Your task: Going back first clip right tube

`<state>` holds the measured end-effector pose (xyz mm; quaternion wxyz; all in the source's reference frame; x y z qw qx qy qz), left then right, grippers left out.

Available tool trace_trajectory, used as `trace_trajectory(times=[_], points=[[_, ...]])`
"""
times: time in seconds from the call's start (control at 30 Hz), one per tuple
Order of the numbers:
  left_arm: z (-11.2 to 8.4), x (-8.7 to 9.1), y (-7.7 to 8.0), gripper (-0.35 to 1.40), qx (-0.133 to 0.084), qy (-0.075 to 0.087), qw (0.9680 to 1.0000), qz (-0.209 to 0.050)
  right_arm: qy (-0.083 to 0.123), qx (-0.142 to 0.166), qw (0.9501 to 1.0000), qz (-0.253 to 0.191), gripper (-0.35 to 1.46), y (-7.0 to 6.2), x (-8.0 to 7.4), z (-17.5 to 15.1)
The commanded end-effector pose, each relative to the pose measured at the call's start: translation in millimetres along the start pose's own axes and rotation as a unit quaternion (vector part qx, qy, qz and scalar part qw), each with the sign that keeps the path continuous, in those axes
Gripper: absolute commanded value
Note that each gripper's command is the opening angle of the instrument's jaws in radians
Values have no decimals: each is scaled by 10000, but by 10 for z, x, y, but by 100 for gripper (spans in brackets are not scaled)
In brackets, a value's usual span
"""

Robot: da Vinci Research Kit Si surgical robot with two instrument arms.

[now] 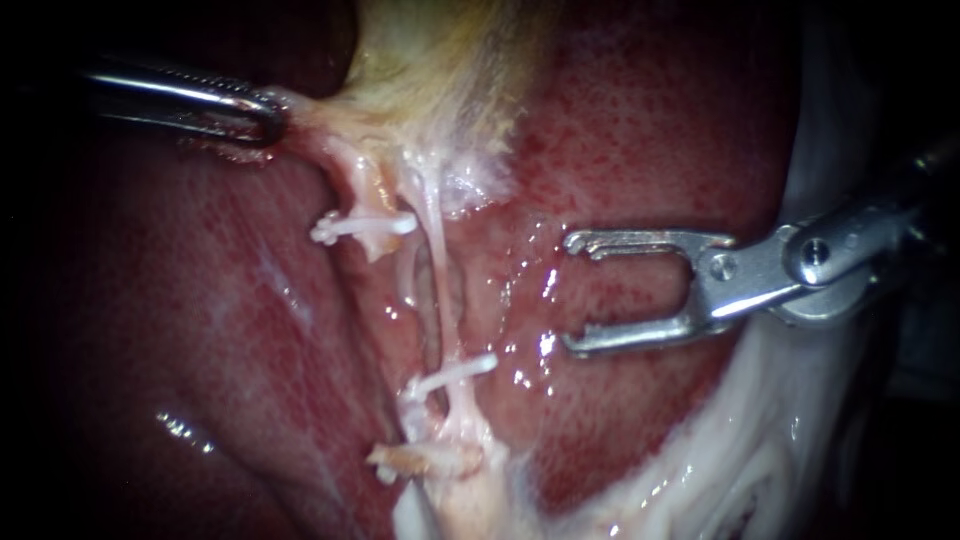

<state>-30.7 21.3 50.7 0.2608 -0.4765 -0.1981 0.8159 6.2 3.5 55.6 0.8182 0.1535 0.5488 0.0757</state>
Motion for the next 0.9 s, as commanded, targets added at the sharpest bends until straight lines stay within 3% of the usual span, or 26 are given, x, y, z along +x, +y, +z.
trace_trajectory(times=[0.03, 0.47, 0.9], points=[[2, -2, 0, -35, -9, 1, 10000, -20, 10, 28, 10000, 0, 50, 0, -1, -1], [51, -31, -18, -35, -134, -103, 9998, -53, -24, 215, 9998, -18, 50, -3, -5, -11], [54, -34, -22, -35, -151, -119, 9998, -44, -9, 262, 9997, -20, 50, -3, -5, -12]])
